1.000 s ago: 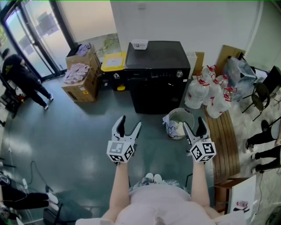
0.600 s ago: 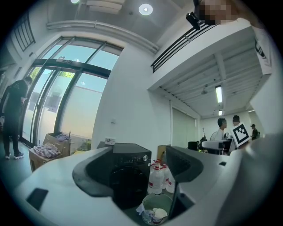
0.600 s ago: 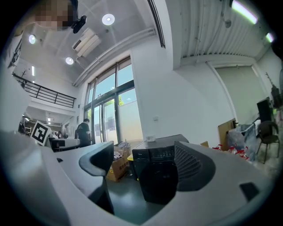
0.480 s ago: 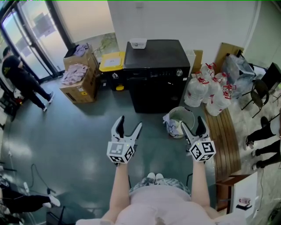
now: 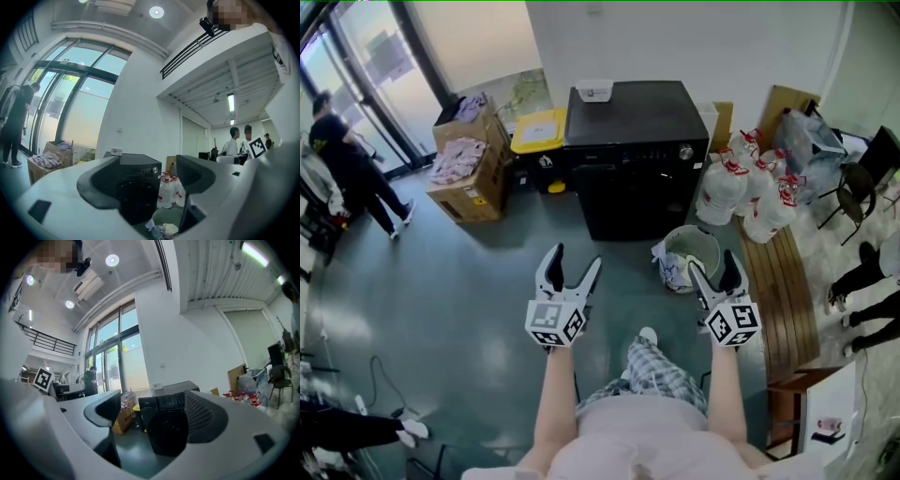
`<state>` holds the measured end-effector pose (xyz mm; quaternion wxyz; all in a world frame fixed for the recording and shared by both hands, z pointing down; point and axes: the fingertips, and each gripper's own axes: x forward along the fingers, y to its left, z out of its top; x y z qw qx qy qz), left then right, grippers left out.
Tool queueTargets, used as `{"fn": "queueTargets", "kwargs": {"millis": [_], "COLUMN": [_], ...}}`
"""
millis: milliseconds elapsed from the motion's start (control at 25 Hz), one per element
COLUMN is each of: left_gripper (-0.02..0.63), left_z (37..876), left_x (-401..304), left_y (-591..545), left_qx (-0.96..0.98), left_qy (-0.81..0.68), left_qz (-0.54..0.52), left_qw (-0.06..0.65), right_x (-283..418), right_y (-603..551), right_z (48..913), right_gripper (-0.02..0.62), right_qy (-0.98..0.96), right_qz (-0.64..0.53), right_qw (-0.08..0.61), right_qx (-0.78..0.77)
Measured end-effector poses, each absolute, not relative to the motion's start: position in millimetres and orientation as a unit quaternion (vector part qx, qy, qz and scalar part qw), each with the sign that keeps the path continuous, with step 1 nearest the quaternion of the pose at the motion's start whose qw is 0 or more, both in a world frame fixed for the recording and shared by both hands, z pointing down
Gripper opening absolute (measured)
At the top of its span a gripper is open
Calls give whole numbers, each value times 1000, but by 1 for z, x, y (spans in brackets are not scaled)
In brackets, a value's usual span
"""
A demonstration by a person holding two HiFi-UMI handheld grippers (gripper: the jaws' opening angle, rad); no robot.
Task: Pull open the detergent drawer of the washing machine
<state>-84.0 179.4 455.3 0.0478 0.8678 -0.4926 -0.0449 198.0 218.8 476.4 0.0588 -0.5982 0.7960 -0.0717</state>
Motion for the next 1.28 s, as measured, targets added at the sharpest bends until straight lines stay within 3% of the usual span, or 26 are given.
{"fn": "queueTargets", "kwargs": {"millis": [600,1280], "left_gripper": [362,362], "left_z": [472,463], "left_x": [-73,-74], "left_y": [93,-132], "left_qx": [874,858], "left_qy": [-483,-512], "left_qz": [-36,-25], "left_qw": [49,26], "right_x": [199,179], "right_y": [129,-123], "right_z": [483,481], "right_gripper": [420,420], "right_qy": [797,826], "right_qz": [-68,-77], "right_qw": [54,49], "right_qx": [-598,-557]}}
